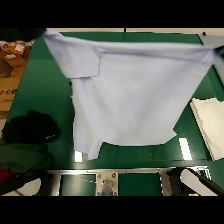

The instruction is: Fold the shirts.

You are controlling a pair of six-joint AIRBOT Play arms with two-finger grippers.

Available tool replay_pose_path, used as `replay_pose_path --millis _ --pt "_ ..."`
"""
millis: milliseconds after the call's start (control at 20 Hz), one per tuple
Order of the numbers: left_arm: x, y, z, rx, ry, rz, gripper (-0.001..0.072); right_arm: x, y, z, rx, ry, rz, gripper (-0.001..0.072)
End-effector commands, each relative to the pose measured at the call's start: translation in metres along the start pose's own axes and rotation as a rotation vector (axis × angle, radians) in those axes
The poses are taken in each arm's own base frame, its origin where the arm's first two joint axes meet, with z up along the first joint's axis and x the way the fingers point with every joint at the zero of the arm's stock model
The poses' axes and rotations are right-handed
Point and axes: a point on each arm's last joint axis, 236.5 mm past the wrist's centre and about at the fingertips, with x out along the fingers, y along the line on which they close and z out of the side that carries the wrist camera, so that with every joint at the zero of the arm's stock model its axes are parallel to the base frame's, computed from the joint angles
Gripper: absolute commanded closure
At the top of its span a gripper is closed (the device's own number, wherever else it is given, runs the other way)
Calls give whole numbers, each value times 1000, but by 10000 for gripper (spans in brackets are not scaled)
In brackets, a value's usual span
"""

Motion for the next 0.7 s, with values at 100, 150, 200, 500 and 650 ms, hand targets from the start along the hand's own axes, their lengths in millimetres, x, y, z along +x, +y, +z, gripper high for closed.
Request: replay_pose_path --millis 100,150,200,500,650 --pt "165 47 -97 -102 196 -5 685 127 -102 -71 191 203 12 698" --pt "182 49 -114 -111 229 -5 685 142 -110 -79 215 216 24 698" --pt "192 51 -128 -118 257 -3 685 152 -118 -84 229 227 24 698" --pt "158 68 -137 -123 435 -18 103 135 -144 -76 265 257 34 484" --pt "110 91 -143 -124 600 -33 105 108 -150 -81 310 311 72 606"
